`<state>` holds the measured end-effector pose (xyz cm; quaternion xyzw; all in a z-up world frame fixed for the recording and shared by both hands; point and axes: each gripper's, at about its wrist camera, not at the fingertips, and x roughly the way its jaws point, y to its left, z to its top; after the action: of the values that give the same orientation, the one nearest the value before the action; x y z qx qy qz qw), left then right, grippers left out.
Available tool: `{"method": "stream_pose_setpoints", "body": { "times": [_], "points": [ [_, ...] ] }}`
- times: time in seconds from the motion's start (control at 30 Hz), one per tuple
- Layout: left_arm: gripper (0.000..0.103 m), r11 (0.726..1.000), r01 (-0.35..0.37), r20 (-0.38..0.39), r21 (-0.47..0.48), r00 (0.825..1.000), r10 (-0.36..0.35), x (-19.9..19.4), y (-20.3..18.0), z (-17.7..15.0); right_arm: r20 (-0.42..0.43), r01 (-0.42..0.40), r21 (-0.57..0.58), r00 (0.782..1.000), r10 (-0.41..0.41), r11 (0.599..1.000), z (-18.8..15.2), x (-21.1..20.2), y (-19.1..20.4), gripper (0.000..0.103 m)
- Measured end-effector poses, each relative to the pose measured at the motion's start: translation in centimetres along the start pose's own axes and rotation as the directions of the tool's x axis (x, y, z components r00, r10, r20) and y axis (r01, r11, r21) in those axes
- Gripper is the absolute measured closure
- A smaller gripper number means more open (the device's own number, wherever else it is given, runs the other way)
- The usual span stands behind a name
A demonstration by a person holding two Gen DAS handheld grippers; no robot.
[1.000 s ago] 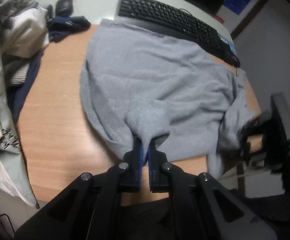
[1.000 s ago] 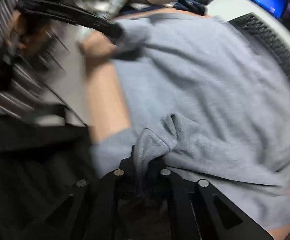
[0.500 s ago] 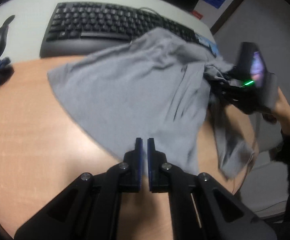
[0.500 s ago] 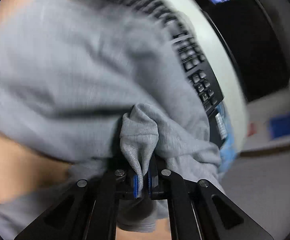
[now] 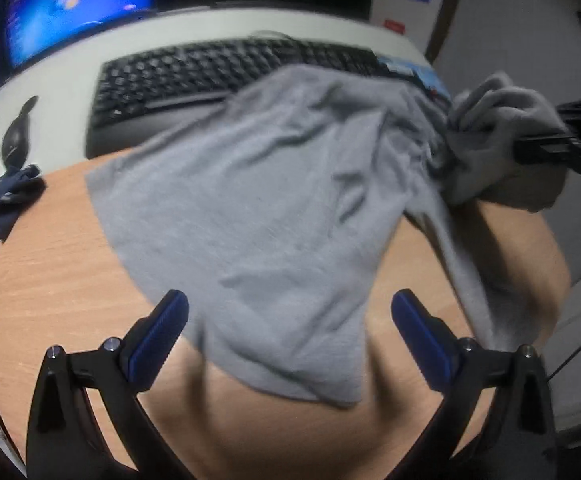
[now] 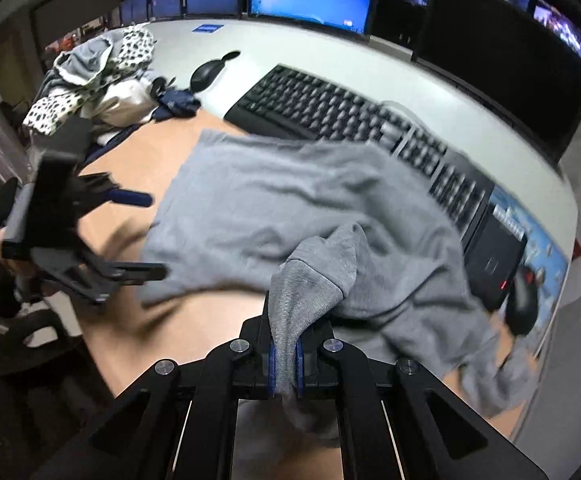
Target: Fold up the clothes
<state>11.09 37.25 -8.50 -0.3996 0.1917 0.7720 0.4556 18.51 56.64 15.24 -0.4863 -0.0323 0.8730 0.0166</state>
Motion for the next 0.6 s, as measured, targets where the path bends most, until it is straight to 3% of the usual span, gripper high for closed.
{"method": "stream_pose_setpoints", "body": {
  "times": [0.03, 0.07, 0.1, 0.13, 0.2, 0.3, 0.4, 0.5, 0.57, 0.6],
  "points": [
    [0.005, 0.998, -0.042, -0.010, 0.037, 0.999, 0.042, 0.8, -0.6, -0.4, -0.004, -0.007, 0.004, 1.000, 0.007, 1.000, -0.6, 0.1, -0.1, 0.099],
    [0.018, 0.992, -0.088, -0.017, 0.087, 0.996, 0.090, 1.6, -1.3, -1.0, -0.001, -0.018, 0.021, 1.000, 0.018, 1.000, -1.1, 0.0, -0.1, 0.099],
    [0.043, 0.989, -0.092, 0.007, 0.117, 0.996, 0.092, 1.8, -1.8, -1.5, 0.002, -0.033, 0.039, 0.999, 0.033, 0.999, -1.6, -0.1, -0.2, 0.099],
    [0.057, 0.988, -0.075, 0.035, 0.131, 0.997, 0.071, 1.4, -2.2, -1.7, 0.006, -0.069, 0.069, 0.998, 0.068, 0.995, -2.1, -0.2, -0.5, 0.099],
    [0.091, 0.980, -0.112, 0.047, 0.162, 0.993, 0.105, 1.1, -2.8, -1.8, 0.018, -0.135, 0.127, 0.991, 0.134, 0.983, -2.8, -0.2, -0.8, 0.098],
    [0.091, 0.981, -0.116, 0.042, 0.155, 0.993, 0.111, 0.8, -1.6, -1.9, 0.013, -0.247, 0.135, 0.969, 0.248, 0.959, -3.6, 0.6, 0.6, 0.098],
    [0.092, 0.993, -0.080, 0.003, 0.082, 0.997, 0.080, 0.0, 1.6, -2.1, -0.100, -0.281, 0.100, 0.952, 0.291, 0.954, -4.8, 3.9, 3.9, 0.098],
    [0.092, 0.998, -0.063, -0.028, -0.012, 0.998, 0.063, -0.5, 5.0, -1.9, -0.183, -0.165, -0.075, 0.972, 0.149, 0.983, -6.2, 6.5, 6.9, 0.100],
    [0.092, 0.996, -0.053, -0.039, -0.076, 0.998, 0.050, -0.9, 7.5, -1.2, -0.219, -0.070, -0.091, 0.975, 0.049, 0.993, -5.8, 7.3, 5.7, 0.100],
    [0.092, 0.994, -0.052, -0.032, -0.101, 0.998, 0.049, -1.1, 8.6, -0.6, -0.208, 0.024, -0.113, 0.977, -0.047, 0.993, -5.5, 7.4, 4.1, 0.100]
  ]
}}
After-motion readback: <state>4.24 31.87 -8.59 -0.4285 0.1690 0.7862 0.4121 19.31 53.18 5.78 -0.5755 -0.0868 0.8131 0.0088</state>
